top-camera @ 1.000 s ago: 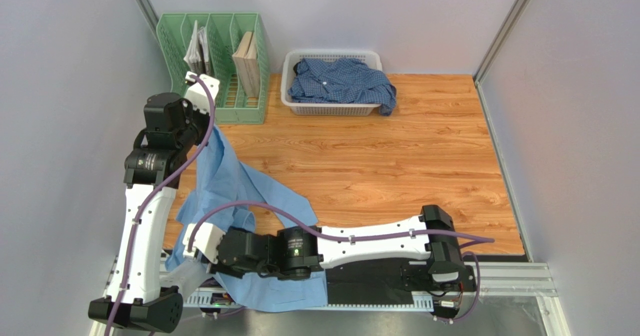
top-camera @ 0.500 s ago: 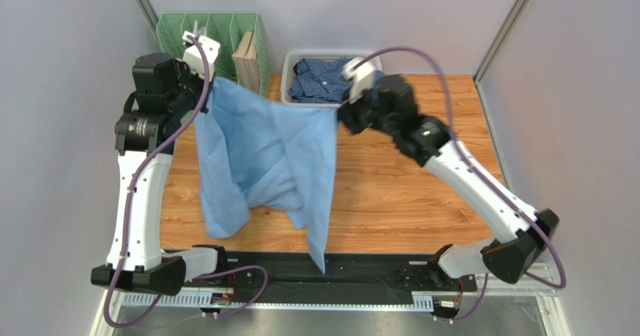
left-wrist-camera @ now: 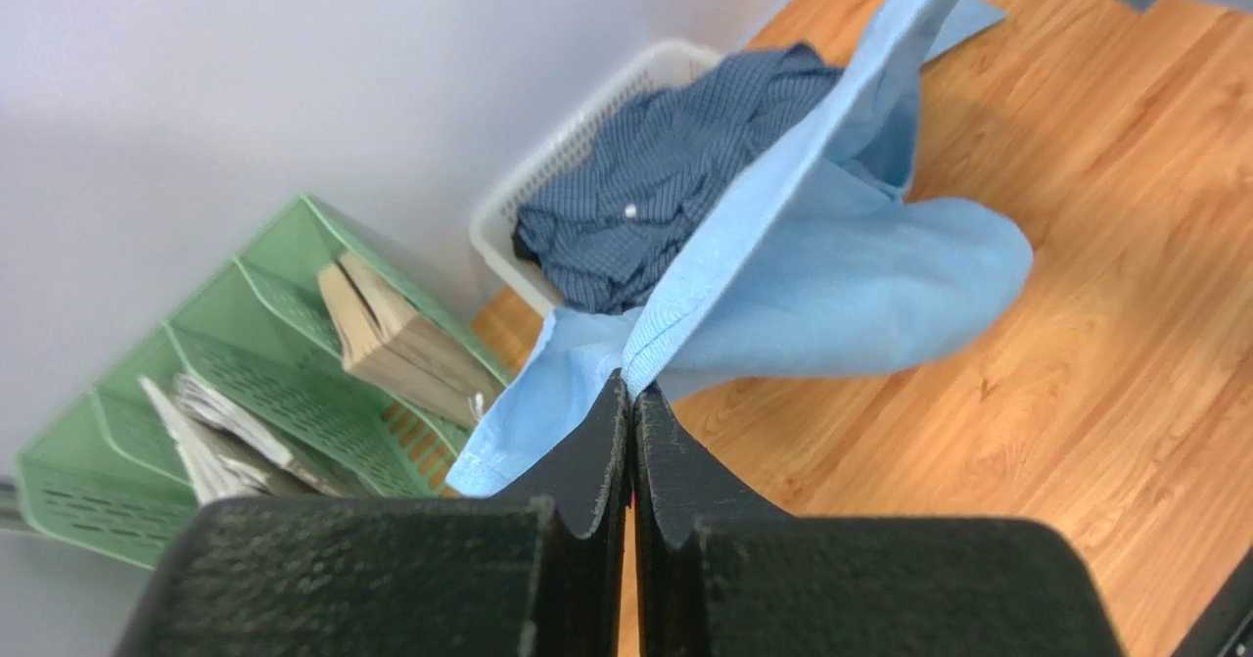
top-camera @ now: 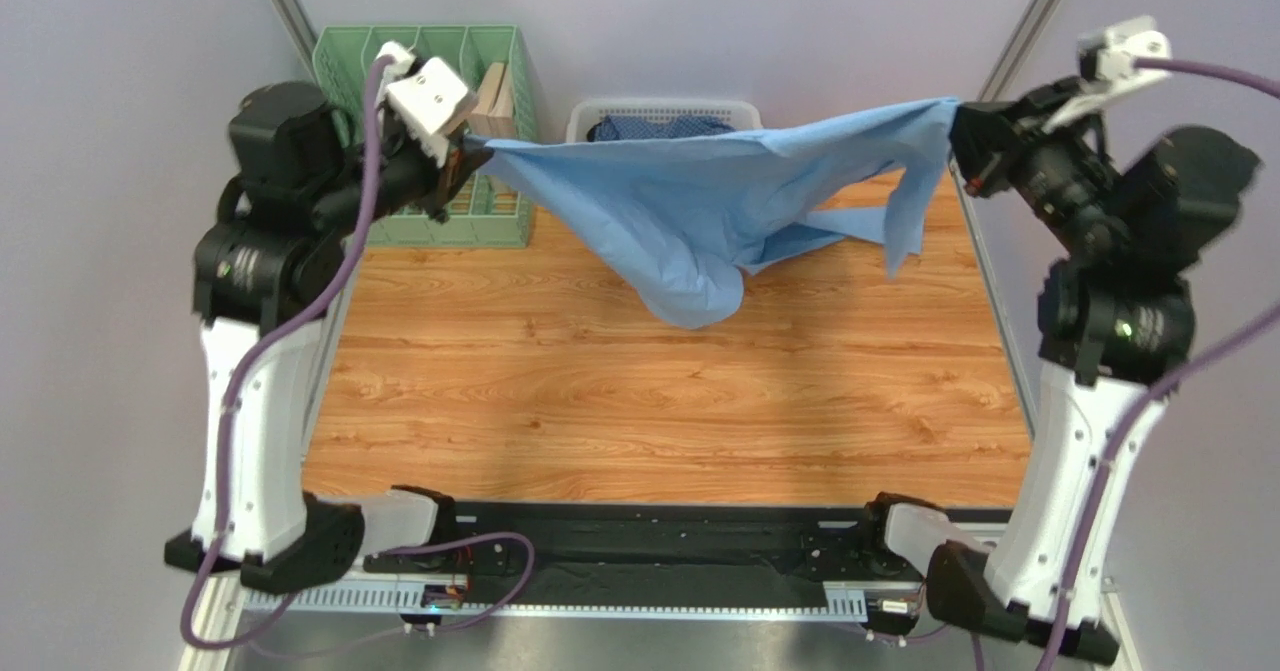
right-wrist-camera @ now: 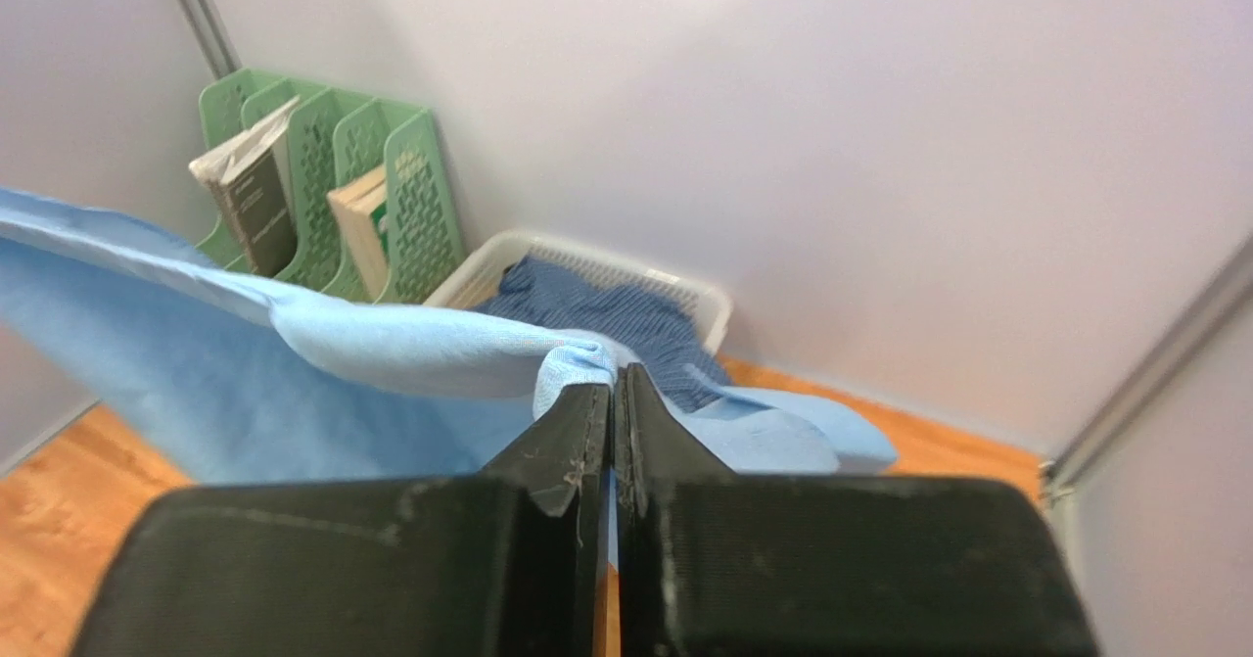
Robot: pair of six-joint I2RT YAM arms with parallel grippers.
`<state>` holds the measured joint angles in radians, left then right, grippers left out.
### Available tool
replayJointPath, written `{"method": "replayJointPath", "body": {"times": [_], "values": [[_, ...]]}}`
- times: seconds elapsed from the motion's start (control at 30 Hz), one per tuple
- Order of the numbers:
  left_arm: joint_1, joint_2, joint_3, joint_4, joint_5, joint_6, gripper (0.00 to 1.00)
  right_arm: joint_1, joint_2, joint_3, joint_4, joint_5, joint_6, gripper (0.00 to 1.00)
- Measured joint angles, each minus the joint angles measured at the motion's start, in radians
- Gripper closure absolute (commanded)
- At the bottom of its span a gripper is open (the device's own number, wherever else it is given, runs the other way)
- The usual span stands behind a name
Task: Fold and stack the long sleeve shirts
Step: Flatten the shirt out
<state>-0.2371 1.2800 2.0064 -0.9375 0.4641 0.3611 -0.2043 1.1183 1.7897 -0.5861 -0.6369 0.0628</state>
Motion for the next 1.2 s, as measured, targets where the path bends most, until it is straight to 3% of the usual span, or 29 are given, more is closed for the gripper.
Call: {"method": "replayJointPath", "body": {"times": [0.07, 0.23, 0.37, 0.47, 0.6, 0.73, 0.9, 0.93, 0.97, 1.0, 1.03, 1.13, 1.2], "values": [[0.004, -0.125, -0.058, -0.005, 0.037, 0.009, 1.0, -0.059, -0.096, 0.01, -0.014, -0.034, -0.01, 1.0], [0.003, -0.428, -0.114, -0.008, 0.116, 0.026, 1.0, -0.071, -0.31, 0.128, -0.016, -0.021, -0.026, 1.0], [0.002, -0.488, -0.04, 0.001, 0.146, 0.018, 1.0, -0.072, -0.33, 0.287, 0.073, 0.023, -0.026, 1.0], [0.002, -0.431, -0.037, -0.006, 0.103, -0.002, 1.0, -0.071, -0.296, 0.305, 0.12, 0.032, -0.026, 1.0], [0.002, -0.241, -0.072, 0.004, -0.034, -0.017, 1.0, -0.069, -0.137, 0.264, 0.185, -0.016, -0.019, 1.0], [0.002, -0.04, -0.293, 0.085, -0.138, -0.011, 1.0, 0.03, 0.073, 0.083, 0.189, -0.046, -0.033, 1.0], [0.025, 0.14, -0.588, 0.152, -0.229, 0.012, 1.0, 0.196, 0.294, -0.244, 0.158, 0.051, -0.118, 1.0], [0.031, 0.162, -0.629, 0.161, -0.241, 0.015, 0.97, 0.222, 0.329, -0.287, 0.14, 0.068, -0.134, 0.93], [0.037, 0.177, -0.652, 0.165, -0.249, 0.018, 0.86, 0.251, 0.368, -0.317, 0.116, 0.087, -0.154, 0.83], [0.041, 0.193, -0.668, 0.173, -0.259, 0.024, 0.66, 0.269, 0.395, -0.322, 0.097, 0.1, -0.172, 0.74], [0.043, 0.208, -0.675, 0.187, -0.272, 0.032, 0.6, 0.286, 0.426, -0.319, 0.086, 0.116, -0.195, 0.49], [0.047, 0.258, -0.67, 0.231, -0.316, 0.048, 0.5, 0.312, 0.514, -0.227, 0.008, 0.179, -0.26, 0.15], [0.056, 0.293, -0.651, 0.231, -0.327, 0.049, 0.41, 0.301, 0.566, -0.128, -0.048, 0.205, -0.302, 0.08]]}}
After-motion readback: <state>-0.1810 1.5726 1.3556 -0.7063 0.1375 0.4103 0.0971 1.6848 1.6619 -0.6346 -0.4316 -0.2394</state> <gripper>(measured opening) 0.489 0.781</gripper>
